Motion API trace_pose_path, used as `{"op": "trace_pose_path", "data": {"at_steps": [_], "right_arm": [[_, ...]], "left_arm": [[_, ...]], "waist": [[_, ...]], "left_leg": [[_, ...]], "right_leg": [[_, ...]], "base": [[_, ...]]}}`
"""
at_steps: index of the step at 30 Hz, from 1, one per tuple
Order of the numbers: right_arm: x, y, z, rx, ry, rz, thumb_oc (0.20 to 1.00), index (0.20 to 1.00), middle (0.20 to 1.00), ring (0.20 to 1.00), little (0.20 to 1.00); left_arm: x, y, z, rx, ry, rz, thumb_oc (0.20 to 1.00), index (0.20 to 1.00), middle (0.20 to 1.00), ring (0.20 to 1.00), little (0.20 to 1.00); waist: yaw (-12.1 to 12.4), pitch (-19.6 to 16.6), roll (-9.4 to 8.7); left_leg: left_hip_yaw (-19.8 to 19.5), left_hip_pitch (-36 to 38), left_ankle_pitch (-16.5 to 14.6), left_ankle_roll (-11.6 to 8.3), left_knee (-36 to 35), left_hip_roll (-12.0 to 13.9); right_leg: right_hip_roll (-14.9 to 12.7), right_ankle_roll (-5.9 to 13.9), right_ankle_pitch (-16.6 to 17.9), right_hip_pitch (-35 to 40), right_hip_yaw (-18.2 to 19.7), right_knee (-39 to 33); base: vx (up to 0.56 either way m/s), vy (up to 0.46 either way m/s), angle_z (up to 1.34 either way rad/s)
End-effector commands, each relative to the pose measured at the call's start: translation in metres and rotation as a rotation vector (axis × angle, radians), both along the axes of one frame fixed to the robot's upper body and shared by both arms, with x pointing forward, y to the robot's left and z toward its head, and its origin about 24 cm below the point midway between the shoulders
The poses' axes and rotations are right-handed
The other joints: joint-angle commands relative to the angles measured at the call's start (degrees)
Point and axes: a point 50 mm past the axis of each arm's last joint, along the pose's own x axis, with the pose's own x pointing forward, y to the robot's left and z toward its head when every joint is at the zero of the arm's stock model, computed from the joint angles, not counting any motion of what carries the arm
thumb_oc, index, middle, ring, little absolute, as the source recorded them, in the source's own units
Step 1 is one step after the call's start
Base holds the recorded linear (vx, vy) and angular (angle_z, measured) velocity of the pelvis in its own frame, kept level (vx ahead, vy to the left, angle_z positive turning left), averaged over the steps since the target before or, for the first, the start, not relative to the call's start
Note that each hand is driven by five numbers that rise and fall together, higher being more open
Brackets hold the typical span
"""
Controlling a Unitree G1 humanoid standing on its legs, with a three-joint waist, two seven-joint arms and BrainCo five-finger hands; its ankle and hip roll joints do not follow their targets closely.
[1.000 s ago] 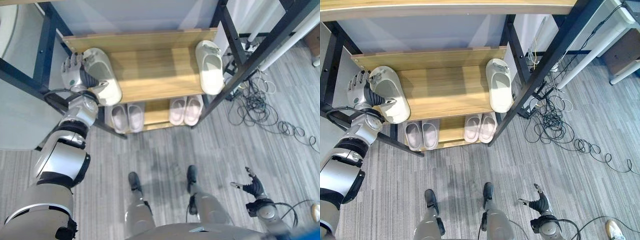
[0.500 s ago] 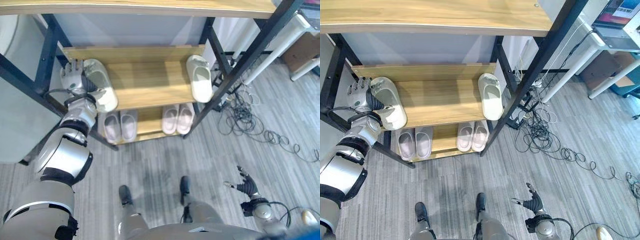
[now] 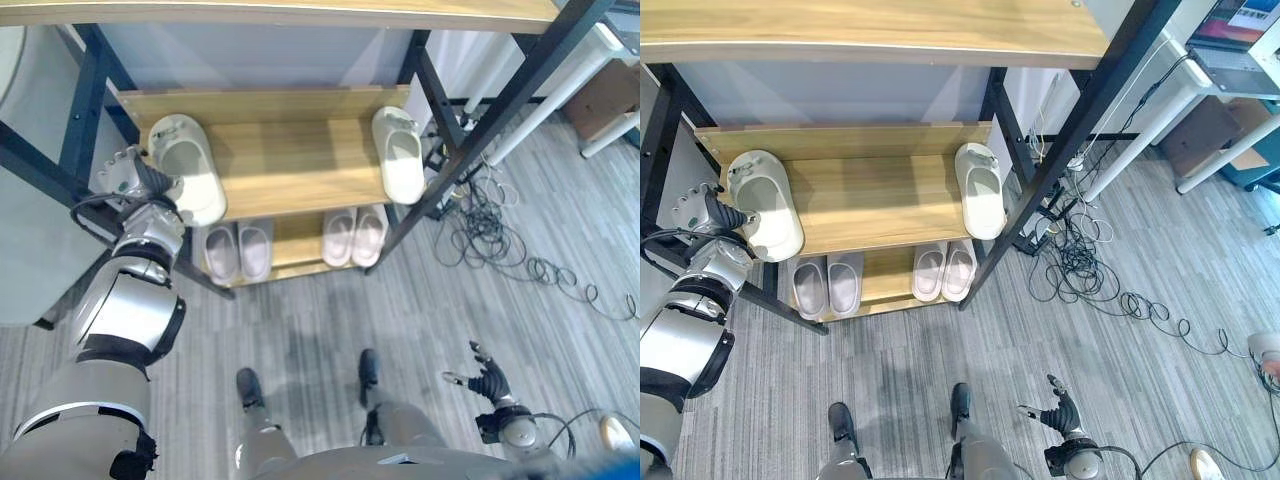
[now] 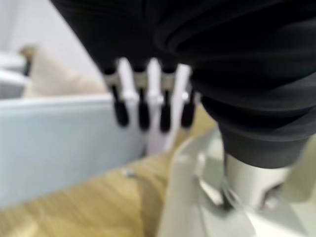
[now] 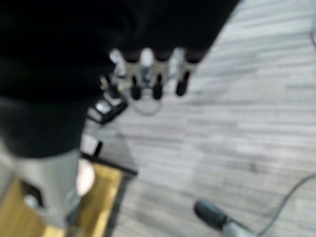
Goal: Arrange the slippers neatly on the shoe rack.
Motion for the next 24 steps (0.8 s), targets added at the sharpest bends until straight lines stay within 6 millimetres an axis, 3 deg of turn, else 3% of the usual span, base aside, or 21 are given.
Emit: {"op": "trace_pose_path", "data": {"at_steps": [1, 11, 19, 24], "right_arm": [[0.034, -0.004, 0.023, -0.002, -0.145, -0.025, 1.000, 1.000, 1.000, 1.000, 1.000], [0.041, -0.002, 0.025, -0.001, -0.152, -0.019, 1.000, 1.000, 1.000, 1.000, 1.000], [0.050, -0.003, 0.031, -0.023, -0.177, 0.010, 1.000, 1.000, 1.000, 1.000, 1.000], [0.055, -0.009, 0.034, -0.044, -0.178, 0.004, 1.000, 1.000, 1.000, 1.000, 1.000]], "left_arm": [[0.012, -0.001, 0.055, -0.058, -0.179, 0.011, 0.200, 0.200, 0.200, 0.200, 0.200], [0.031, -0.038, 0.063, -0.113, -0.236, -0.092, 0.200, 0.200, 0.200, 0.200, 0.200], [0.051, -0.103, 0.089, -0.085, -0.330, -0.271, 0.200, 0.200, 0.200, 0.200, 0.200], [0.053, -0.108, 0.090, -0.080, -0.316, -0.268, 0.200, 0.200, 0.200, 0.200, 0.200]], "waist": [[0.32, 8.42, 1.42], [0.43, 9.56, 2.39], [0.56, 10.90, 3.74], [0.07, 11.58, 4.04]], "left_leg": [[-2.14, 0.26, -1.55, -1.88, 0.79, -0.44], [-2.37, 0.13, -1.46, -1.54, 0.79, -0.71], [-2.17, 1.41, -1.40, -1.52, 0.79, -0.66], [-0.88, 2.26, -1.19, -1.75, 0.79, -0.07]], "right_leg": [[-4.05, 6.11, -3.84, 0.40, -3.38, 1.04], [-4.43, 5.88, -3.83, 0.31, -3.44, 1.21], [-4.36, 5.32, -5.08, 0.89, -3.34, 2.19], [-3.93, 5.24, -5.30, 0.41, -2.19, 2.57]], "base": [[0.00, 0.000, 0.00], [0.01, 0.003, 0.01], [0.01, -0.014, 0.00], [0.03, -0.042, -0.10]]}}
